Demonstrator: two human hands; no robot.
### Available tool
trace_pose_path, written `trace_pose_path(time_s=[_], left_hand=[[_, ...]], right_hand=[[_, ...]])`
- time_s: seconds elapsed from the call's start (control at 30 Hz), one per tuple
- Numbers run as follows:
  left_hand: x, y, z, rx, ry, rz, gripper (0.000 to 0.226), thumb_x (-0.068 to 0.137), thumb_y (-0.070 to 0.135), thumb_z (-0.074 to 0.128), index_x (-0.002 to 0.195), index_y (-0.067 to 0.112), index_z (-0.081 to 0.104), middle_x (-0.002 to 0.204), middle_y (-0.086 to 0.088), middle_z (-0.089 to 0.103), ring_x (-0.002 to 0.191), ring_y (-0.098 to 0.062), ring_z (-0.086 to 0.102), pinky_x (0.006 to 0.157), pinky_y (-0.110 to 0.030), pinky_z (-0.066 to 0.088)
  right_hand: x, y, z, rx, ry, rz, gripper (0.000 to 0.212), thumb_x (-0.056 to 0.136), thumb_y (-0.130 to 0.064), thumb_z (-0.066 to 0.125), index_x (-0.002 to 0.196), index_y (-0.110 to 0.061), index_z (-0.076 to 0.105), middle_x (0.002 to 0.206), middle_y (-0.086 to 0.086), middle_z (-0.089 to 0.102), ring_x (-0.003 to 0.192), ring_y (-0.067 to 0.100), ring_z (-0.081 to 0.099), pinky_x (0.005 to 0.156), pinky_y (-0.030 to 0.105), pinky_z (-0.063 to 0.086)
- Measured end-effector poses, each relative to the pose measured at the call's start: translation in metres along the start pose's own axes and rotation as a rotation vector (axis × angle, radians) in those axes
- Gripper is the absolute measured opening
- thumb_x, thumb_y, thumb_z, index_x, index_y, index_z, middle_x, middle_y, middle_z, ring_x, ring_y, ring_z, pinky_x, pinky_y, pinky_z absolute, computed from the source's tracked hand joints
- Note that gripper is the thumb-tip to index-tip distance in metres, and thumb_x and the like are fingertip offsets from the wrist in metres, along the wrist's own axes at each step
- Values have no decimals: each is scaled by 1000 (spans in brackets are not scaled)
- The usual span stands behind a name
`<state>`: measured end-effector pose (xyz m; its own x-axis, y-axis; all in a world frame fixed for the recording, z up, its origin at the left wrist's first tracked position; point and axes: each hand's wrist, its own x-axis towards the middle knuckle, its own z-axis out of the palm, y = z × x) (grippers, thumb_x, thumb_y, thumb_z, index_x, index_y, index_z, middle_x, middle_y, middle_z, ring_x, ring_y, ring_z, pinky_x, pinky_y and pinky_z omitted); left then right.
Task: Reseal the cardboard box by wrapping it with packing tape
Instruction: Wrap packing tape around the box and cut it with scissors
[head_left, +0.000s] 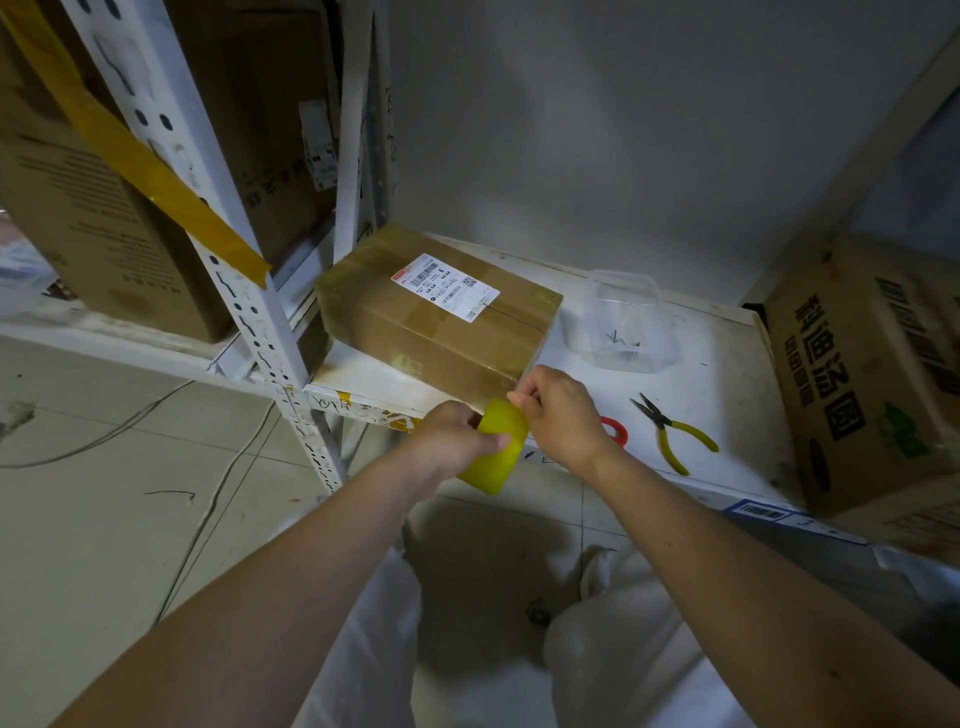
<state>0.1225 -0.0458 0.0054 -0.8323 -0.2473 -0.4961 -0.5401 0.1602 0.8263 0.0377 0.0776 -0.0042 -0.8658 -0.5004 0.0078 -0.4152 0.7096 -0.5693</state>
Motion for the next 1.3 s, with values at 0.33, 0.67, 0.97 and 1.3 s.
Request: trace_pose_path(time_s=[0.33,0.67,0.97,1.3], left_hand=[[16,25,-10,169,243,-87,43,80,38,73,109,9,58,115,-10,64,106,-30,60,87,-35,50],[31,34,-4,164,278,-4,33,87,43,64,98,13,66,105,-8,68,98,-29,62,84,-32,48],[39,34,-6,183,298,-31,24,88,39,64,89,15,61,103,-9,67,99,-30,61,86,-34,49],[50,27,-4,160,301,-71,26,85,42,66,83,17,58,105,-11,69,99,-31,63,89,-36,51]], right_hand=[[14,-17,-16,7,210,-123,13,96,-19,56,87,-9,59,86,1,56,83,15,49,71,28,38],[70,-16,-42,-133,-108,84,22,97,-28,55,89,-11,64,99,6,65,93,21,59,82,33,46],[86,-13,-33,-209,-180,89,20,95,-28,57,98,-11,68,108,7,66,92,18,57,82,31,46],[87,-6,-20,-230,-140,132,19,94,-31,59,94,-14,68,101,5,68,96,22,62,85,36,50]])
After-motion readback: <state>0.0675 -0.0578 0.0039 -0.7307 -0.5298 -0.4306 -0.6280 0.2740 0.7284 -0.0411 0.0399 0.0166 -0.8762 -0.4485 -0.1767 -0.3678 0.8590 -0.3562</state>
